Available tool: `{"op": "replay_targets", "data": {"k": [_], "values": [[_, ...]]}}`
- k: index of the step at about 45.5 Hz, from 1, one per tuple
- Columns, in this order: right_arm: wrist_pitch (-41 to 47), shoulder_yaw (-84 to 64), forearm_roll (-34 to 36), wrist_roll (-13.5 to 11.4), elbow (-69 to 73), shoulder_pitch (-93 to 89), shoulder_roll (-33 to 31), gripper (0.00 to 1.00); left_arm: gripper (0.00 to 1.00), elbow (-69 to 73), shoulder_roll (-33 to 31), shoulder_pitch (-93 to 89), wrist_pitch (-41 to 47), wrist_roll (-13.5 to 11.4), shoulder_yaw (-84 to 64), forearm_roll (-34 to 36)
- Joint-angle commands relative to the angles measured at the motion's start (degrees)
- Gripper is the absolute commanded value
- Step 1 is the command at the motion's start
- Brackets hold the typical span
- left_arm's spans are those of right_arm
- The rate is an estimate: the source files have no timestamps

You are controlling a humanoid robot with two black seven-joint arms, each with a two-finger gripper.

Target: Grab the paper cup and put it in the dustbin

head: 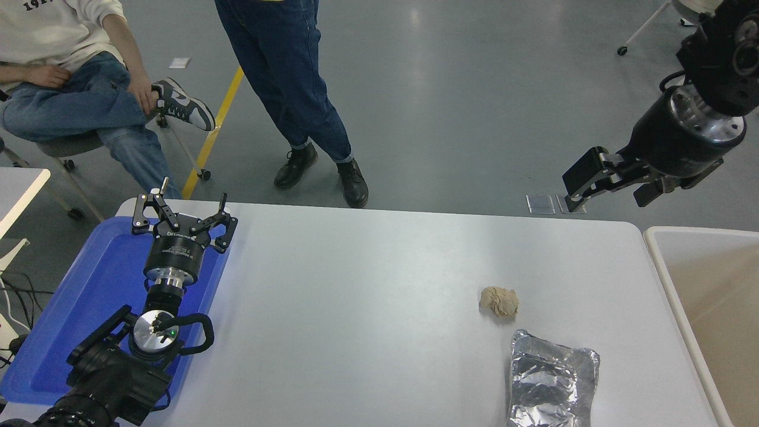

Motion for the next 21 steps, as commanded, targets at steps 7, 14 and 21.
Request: {"op": "replay_targets", "data": {"k": [7, 14, 21], "values": [[0.0, -2.3, 1.6, 0.0, -0.7, 0.5, 1.8, 1.00, 1.00, 0.0, 0.0, -0.1, 0.0, 0.1, 0.0, 0.1], [0.0, -5.7, 3.1, 0.0, -0.8, 0.7, 1.6, 1.00, 1.00, -0.1, -0.1, -0.1, 0.0, 0.2, 0.1, 0.1], [0.0, -5.7, 2.6, 0.0, -0.6, 0.7, 1.6, 1.00, 1.00, -0.1, -0.1, -0.1, -0.1, 0.2, 0.1, 0.1]]}}
